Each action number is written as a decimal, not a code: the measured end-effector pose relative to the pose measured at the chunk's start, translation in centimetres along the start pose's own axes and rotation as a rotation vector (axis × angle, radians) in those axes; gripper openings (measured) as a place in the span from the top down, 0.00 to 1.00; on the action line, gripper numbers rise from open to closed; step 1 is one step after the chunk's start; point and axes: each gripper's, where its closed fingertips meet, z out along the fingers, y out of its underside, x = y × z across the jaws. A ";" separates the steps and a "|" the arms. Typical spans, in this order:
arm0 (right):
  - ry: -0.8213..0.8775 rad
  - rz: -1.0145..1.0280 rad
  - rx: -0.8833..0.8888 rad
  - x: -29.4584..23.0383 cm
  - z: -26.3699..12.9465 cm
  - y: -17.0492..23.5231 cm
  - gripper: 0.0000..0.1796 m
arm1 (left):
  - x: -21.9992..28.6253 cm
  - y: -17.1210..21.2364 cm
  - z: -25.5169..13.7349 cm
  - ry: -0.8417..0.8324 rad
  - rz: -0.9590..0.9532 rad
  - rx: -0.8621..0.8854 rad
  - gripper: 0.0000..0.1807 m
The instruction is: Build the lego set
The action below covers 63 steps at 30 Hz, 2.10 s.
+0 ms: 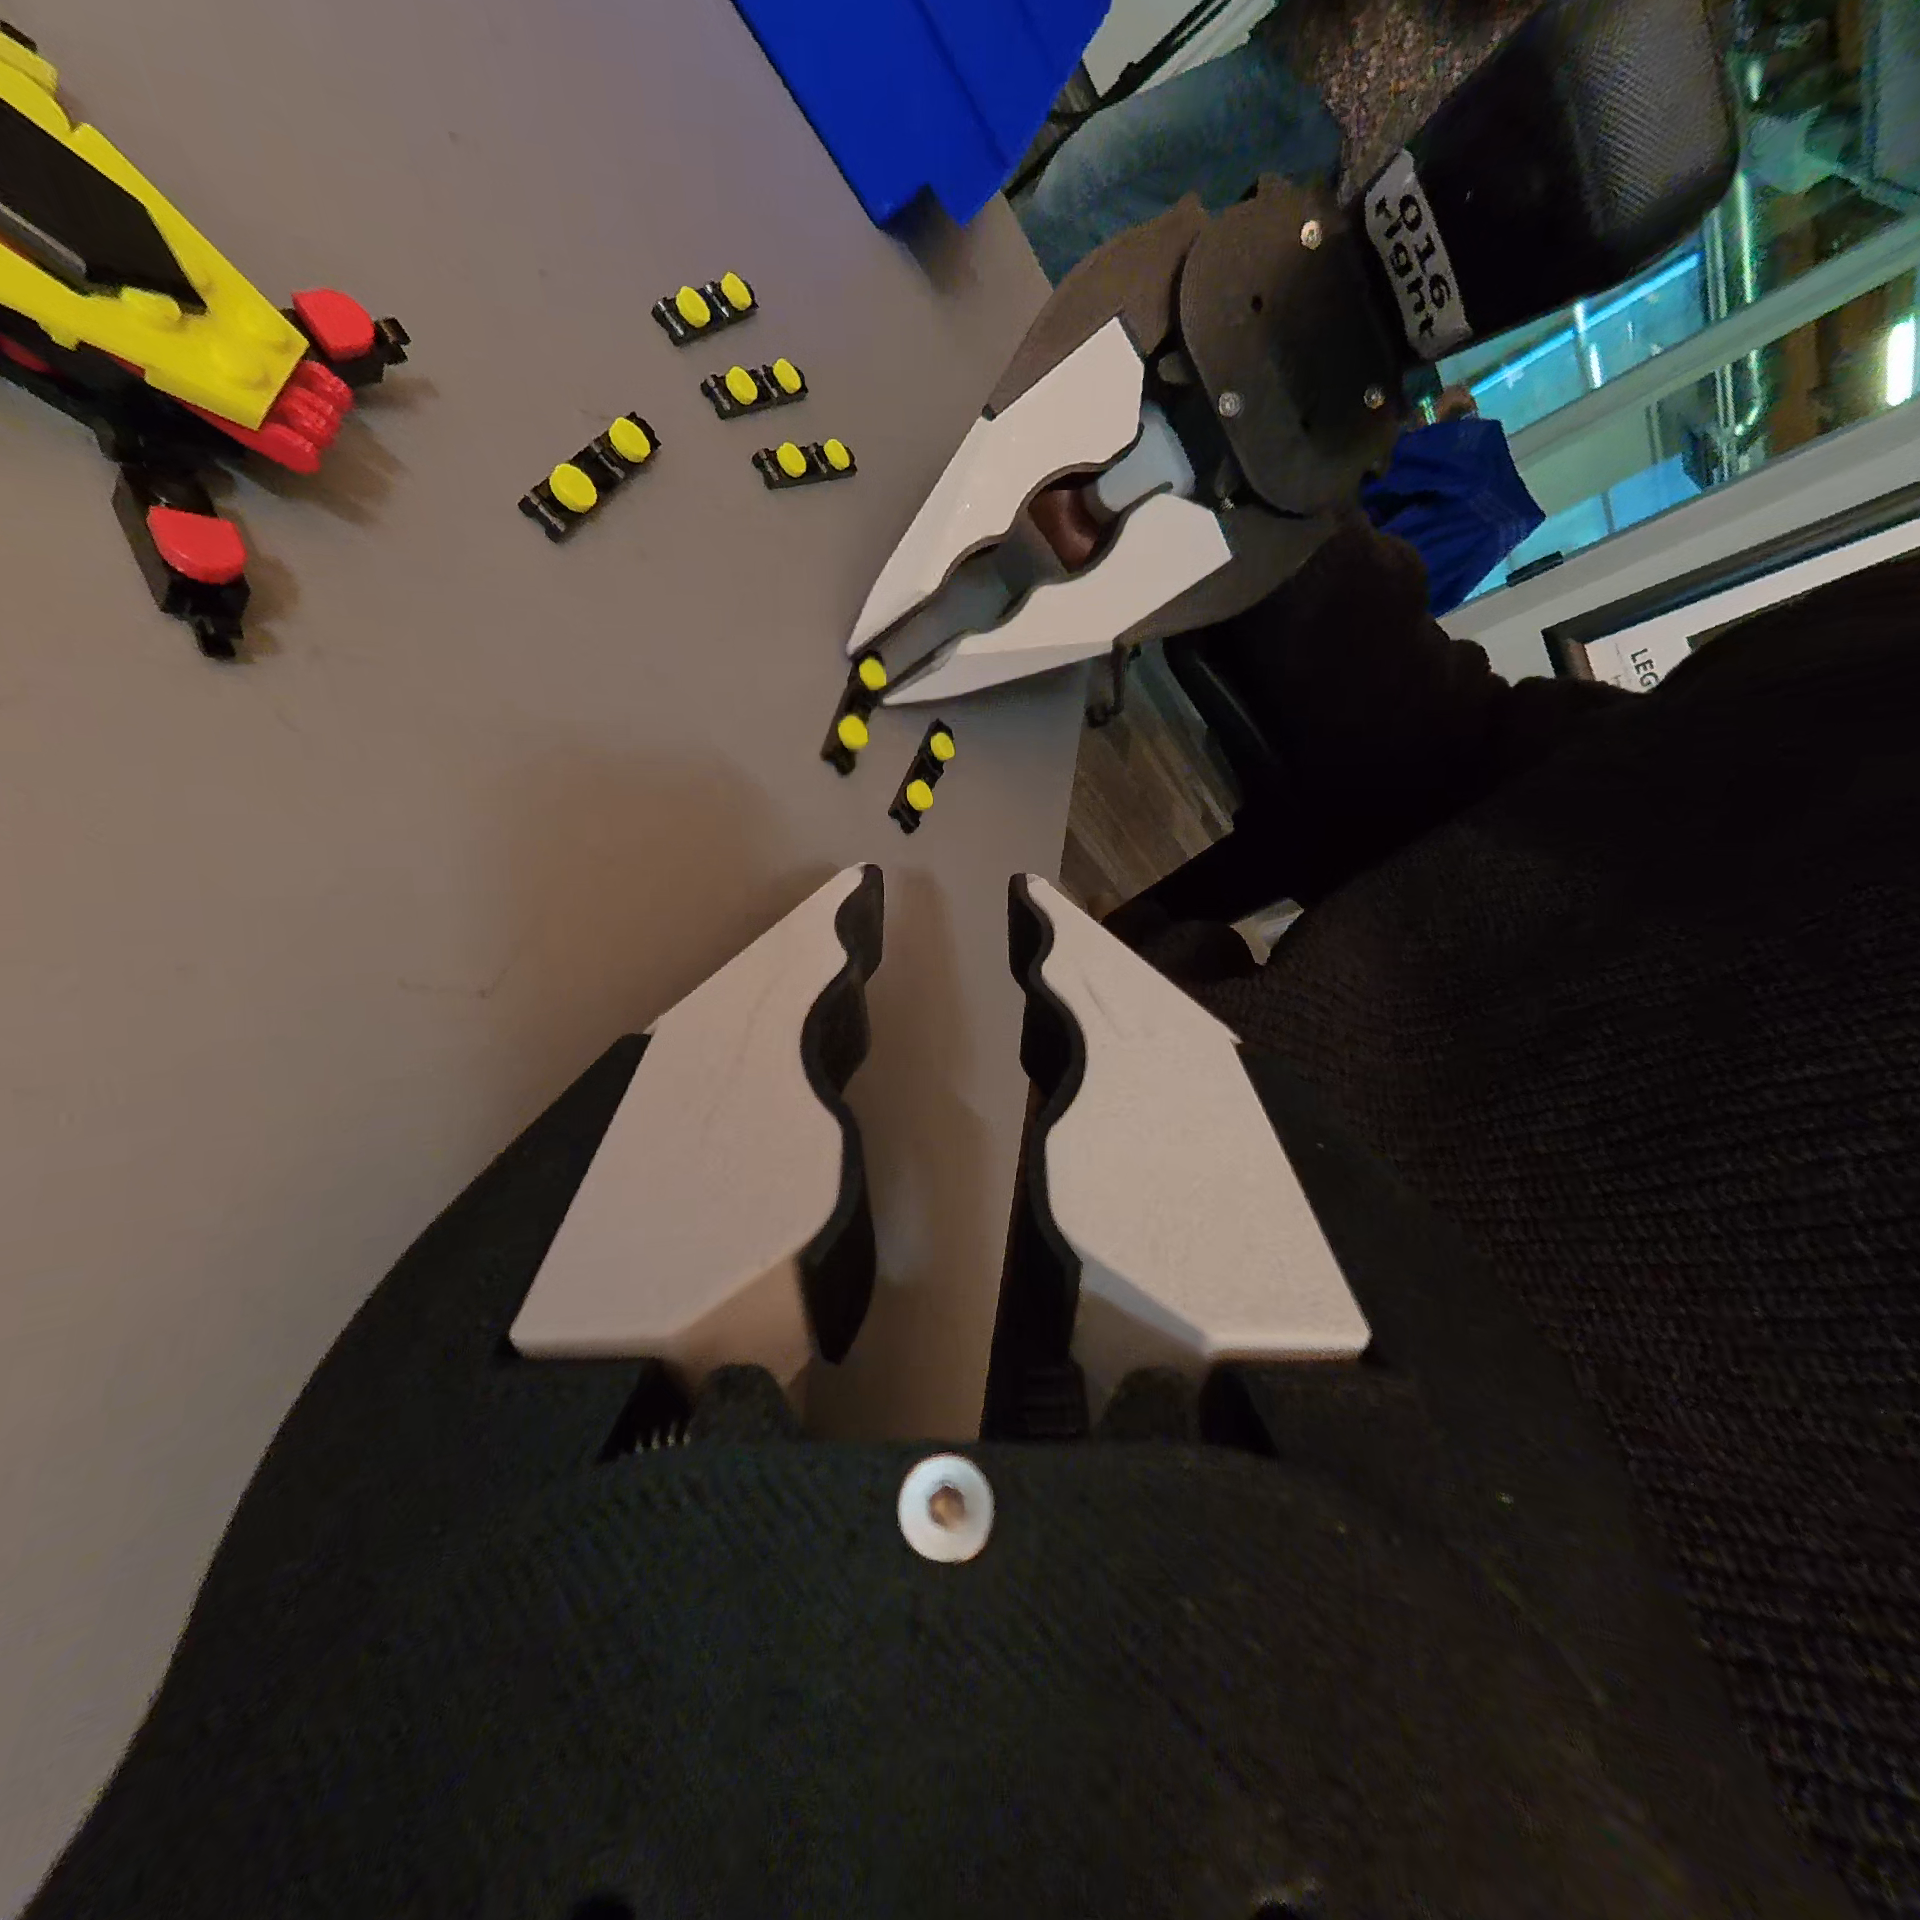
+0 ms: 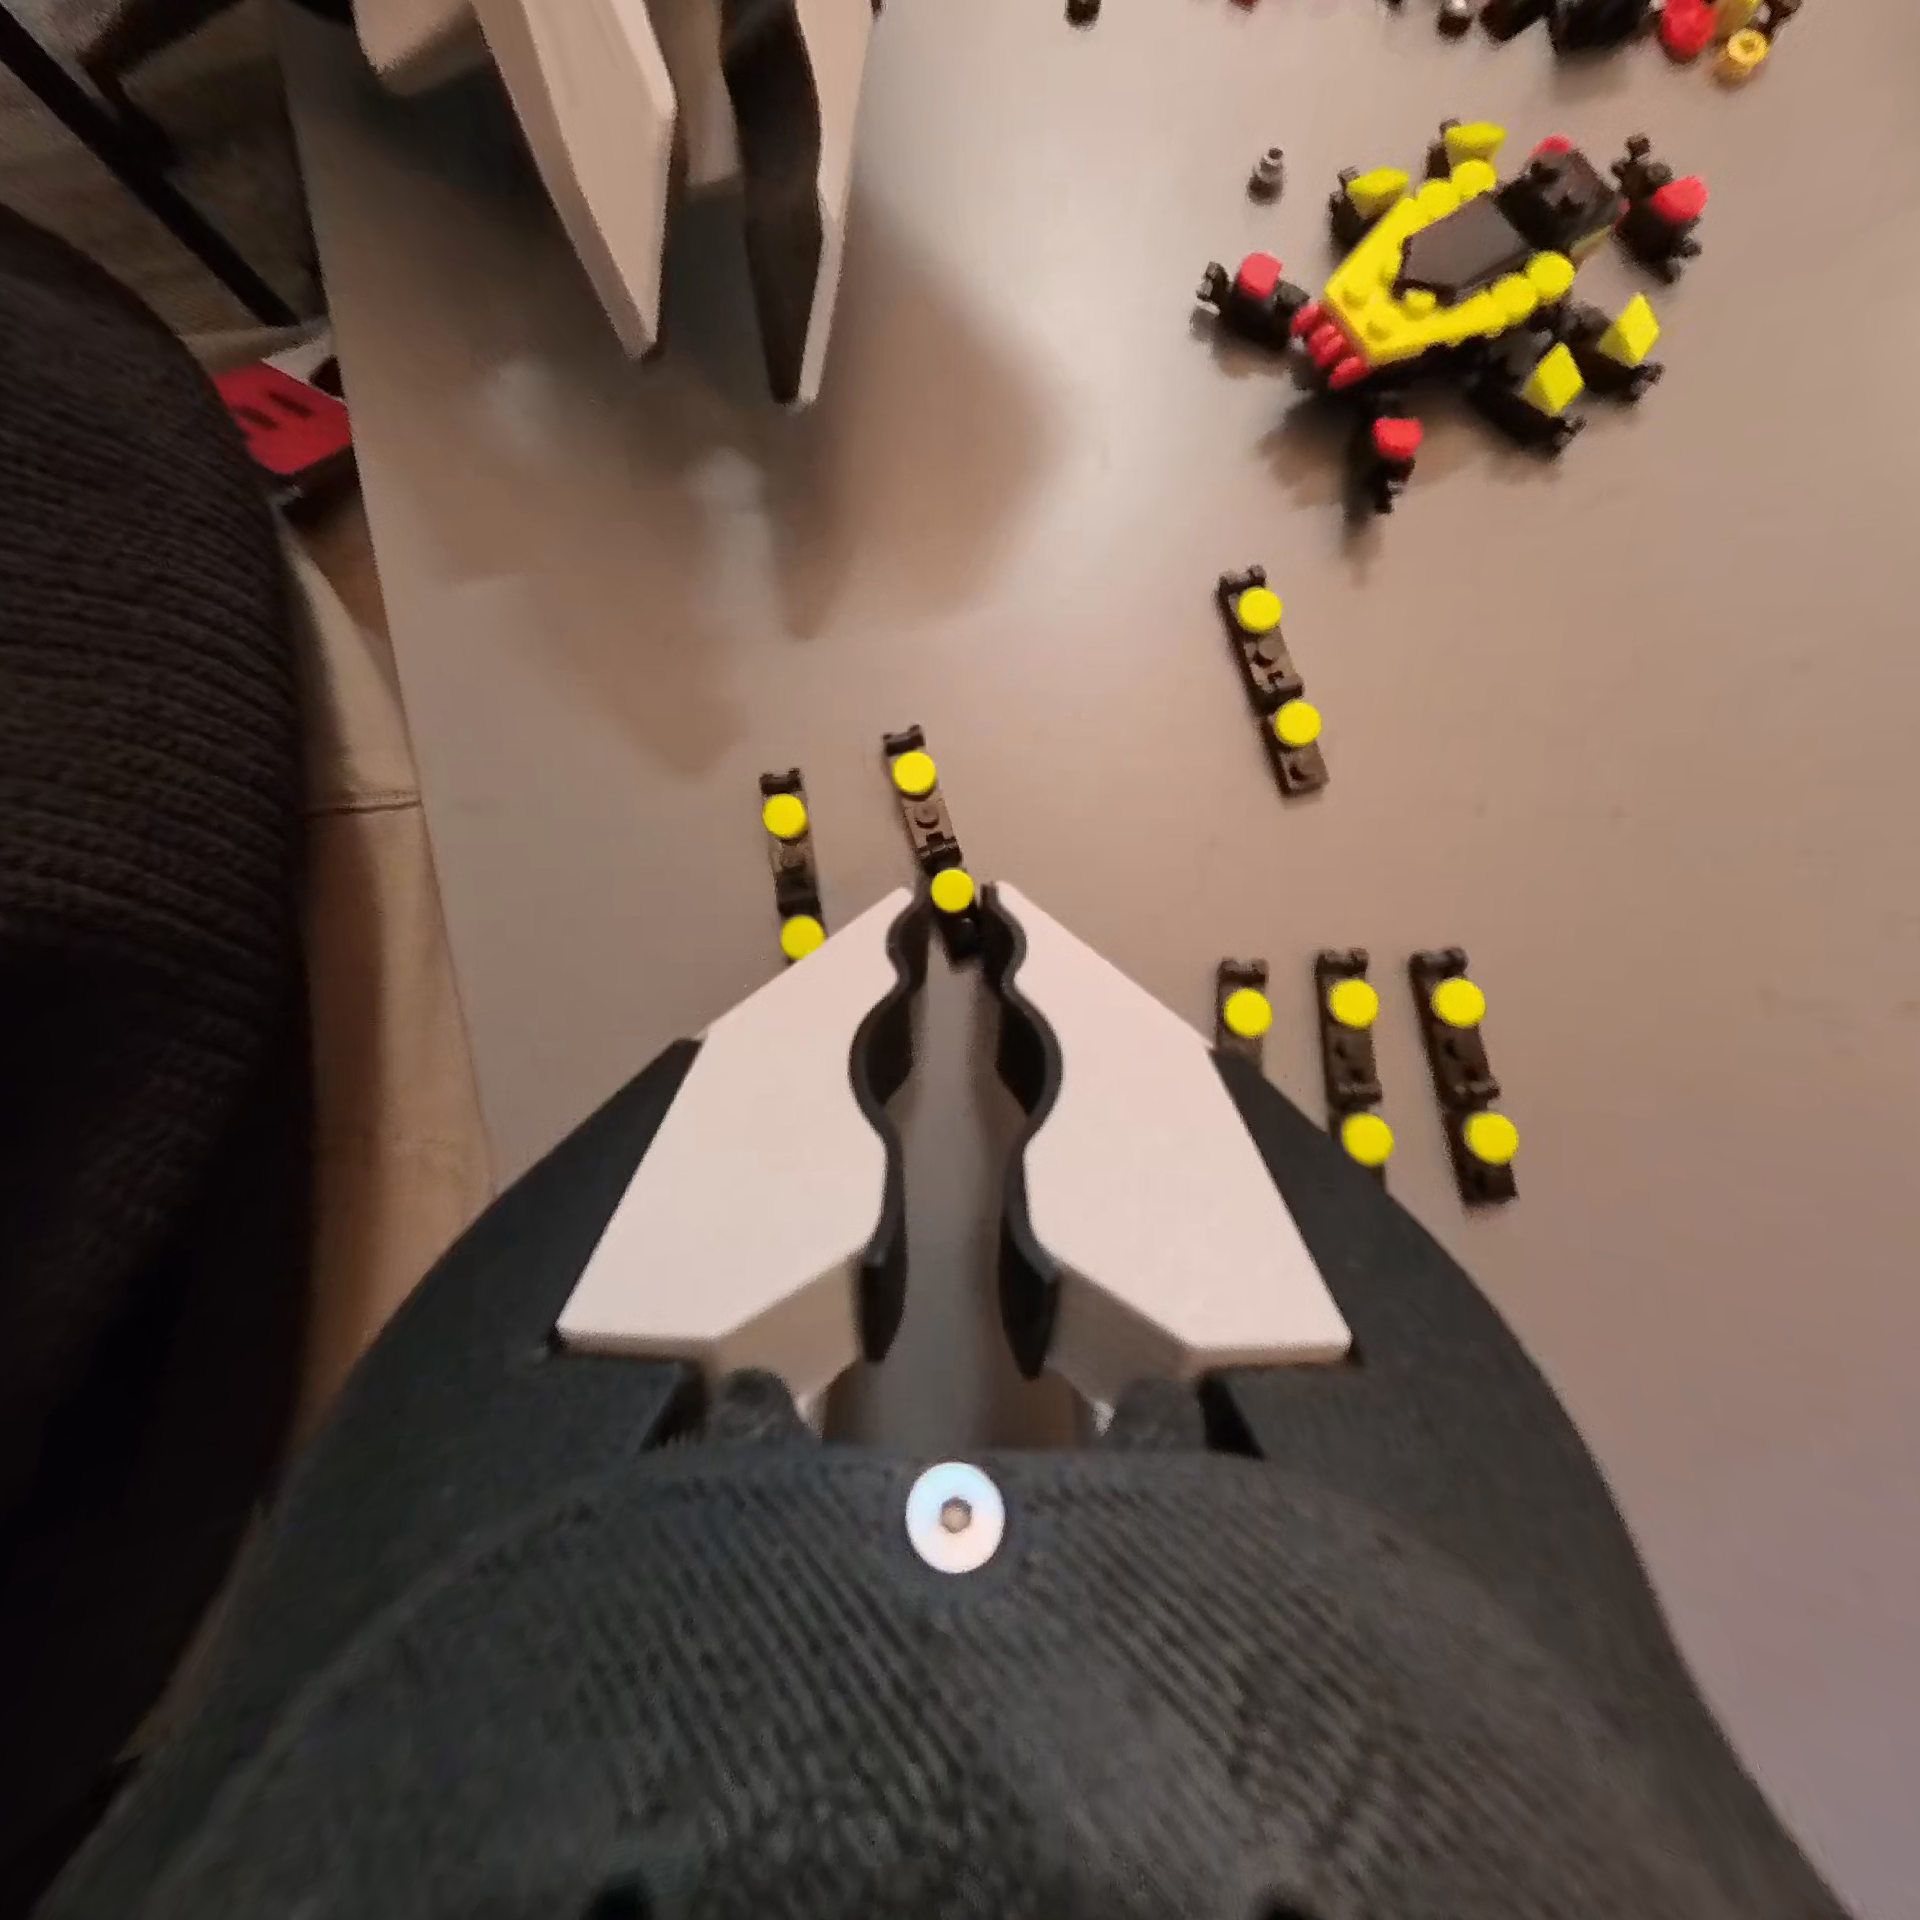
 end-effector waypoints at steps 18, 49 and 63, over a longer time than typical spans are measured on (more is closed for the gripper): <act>0.145 0.120 -0.037 3.4 -3.5 4.0 0.96 | -0.3 0.1 0.0 0.001 -0.015 -0.007 0.87; 0.017 -0.070 0.039 -1.3 -1.2 -0.4 0.89 | -0.5 0.2 0.1 -0.002 -0.019 -0.015 0.87; 0.199 0.073 0.261 3.5 -4.2 -1.7 0.83 | -0.8 -2.8 -1.0 -0.055 0.143 0.127 0.88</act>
